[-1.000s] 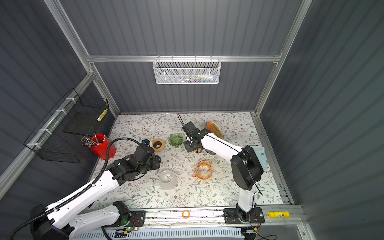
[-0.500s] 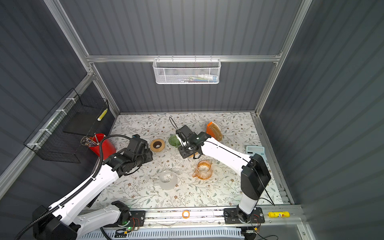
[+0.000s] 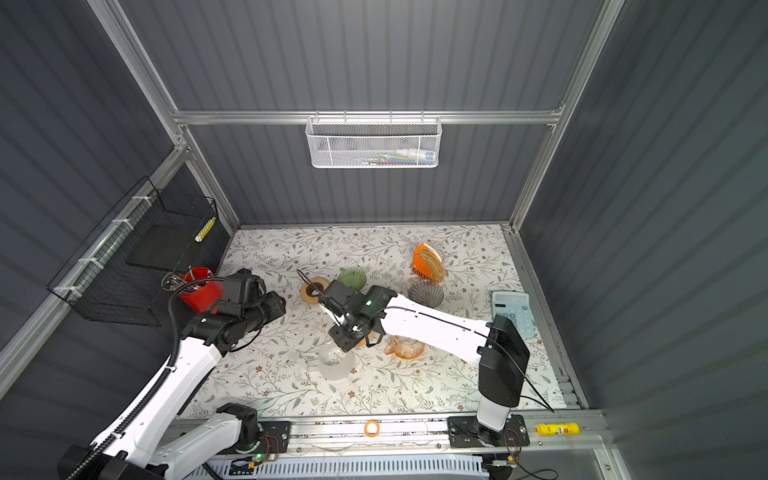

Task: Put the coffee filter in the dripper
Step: 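Carry the wooden stand over the white pitcher while the left arm draws back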

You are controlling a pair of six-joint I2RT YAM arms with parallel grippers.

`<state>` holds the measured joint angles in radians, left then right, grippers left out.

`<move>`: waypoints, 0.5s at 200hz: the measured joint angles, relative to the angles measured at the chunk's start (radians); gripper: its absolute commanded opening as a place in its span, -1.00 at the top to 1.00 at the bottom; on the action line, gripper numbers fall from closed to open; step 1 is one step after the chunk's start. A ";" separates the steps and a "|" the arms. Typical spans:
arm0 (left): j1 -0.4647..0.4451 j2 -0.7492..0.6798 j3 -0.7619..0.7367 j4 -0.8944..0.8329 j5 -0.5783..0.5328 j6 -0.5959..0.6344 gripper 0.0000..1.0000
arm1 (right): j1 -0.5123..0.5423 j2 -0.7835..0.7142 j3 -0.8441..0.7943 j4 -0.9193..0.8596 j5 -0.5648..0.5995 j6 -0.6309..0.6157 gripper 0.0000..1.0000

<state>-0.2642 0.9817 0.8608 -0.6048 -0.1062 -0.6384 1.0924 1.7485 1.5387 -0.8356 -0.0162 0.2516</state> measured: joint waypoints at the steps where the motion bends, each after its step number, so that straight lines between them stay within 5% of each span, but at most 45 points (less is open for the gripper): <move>1: 0.001 -0.002 0.000 0.000 0.002 0.000 0.09 | 0.001 0.002 0.001 0.000 0.000 0.000 0.34; 100: 0.041 -0.076 -0.005 -0.005 0.029 0.012 0.09 | 0.073 0.149 0.126 -0.013 -0.065 -0.002 0.29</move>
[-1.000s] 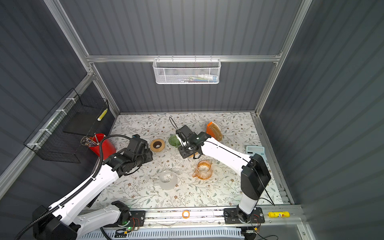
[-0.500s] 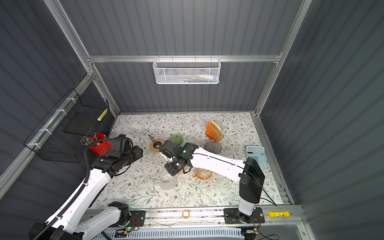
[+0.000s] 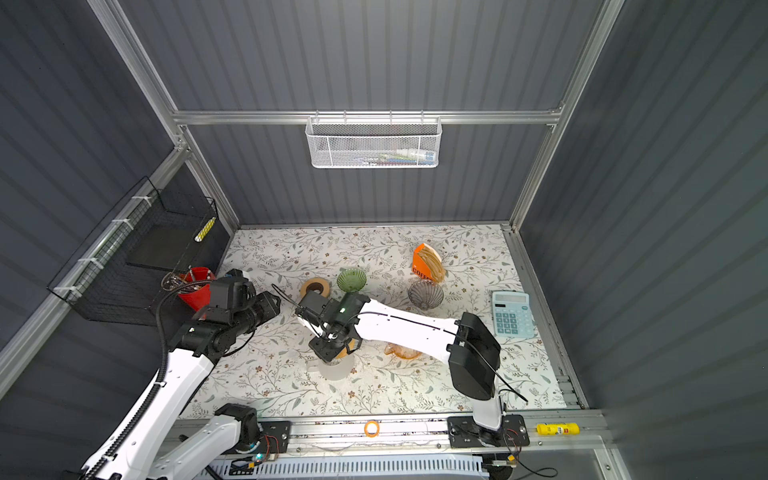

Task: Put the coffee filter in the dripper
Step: 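Carry the wooden stand over the white pitcher while the left arm draws back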

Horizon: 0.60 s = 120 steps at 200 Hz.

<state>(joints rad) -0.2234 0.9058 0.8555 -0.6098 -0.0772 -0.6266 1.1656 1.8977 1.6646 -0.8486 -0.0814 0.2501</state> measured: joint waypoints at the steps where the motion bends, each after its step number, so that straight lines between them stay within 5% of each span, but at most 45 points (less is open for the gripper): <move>1: 0.000 0.000 0.000 0.000 0.000 0.000 0.09 | 0.000 0.000 0.000 -0.001 0.000 0.000 0.29; 120: 0.010 -0.008 0.000 -0.003 0.004 0.007 0.09 | 0.012 0.070 0.000 -0.015 -0.019 0.000 0.21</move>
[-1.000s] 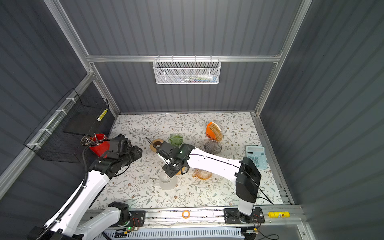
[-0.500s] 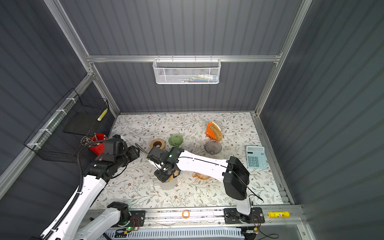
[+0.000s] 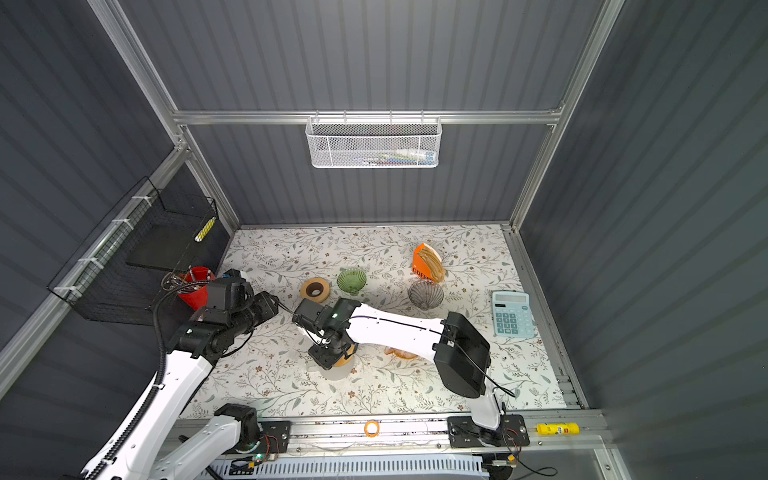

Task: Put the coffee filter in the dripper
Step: 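Carry the wooden stand over the white pitcher while the left arm draws back, then lower the wooden stand onto the white pitcher's mouth and open the right gripper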

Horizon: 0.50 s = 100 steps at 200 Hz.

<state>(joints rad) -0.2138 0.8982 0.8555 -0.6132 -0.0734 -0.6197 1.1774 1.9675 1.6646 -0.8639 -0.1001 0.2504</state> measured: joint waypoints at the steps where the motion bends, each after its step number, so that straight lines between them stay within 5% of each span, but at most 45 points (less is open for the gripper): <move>1: 0.000 0.000 0.000 0.000 0.000 0.000 0.09 | 0.000 0.000 0.000 0.000 0.000 0.000 0.21; 100: 0.002 -0.005 0.000 0.001 0.016 0.000 0.09 | 0.002 0.005 0.005 0.003 -0.002 0.000 0.10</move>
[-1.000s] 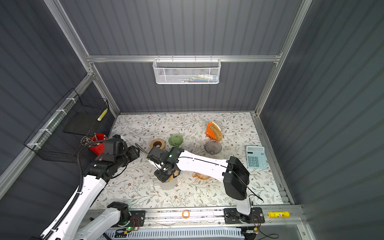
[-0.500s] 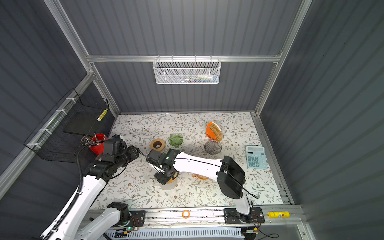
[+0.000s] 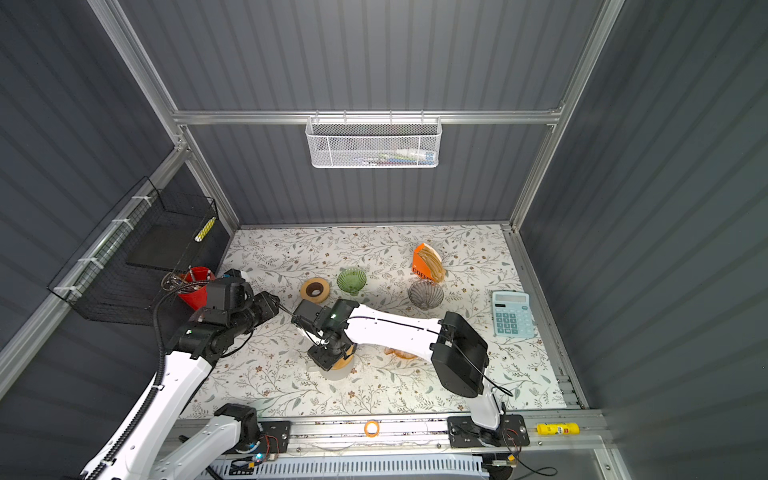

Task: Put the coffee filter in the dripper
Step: 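Lower the wooden stand onto the white pitcher's mouth and open the right gripper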

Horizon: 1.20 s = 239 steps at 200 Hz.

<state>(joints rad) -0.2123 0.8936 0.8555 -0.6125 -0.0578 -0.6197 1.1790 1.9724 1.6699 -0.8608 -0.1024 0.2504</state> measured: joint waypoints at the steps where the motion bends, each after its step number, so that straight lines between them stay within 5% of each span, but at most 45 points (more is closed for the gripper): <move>1: 0.000 0.000 0.000 0.000 0.000 0.000 0.09 | 0.000 0.000 0.000 0.000 0.000 0.000 0.10; 239: 0.005 0.000 -0.011 0.007 0.010 0.004 0.09 | 0.001 0.023 0.053 -0.012 0.005 0.004 0.06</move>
<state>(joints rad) -0.2077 0.8936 0.8440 -0.6052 -0.0475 -0.6155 1.1801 1.9953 1.7226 -0.8730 -0.0975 0.2546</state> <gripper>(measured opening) 0.456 0.463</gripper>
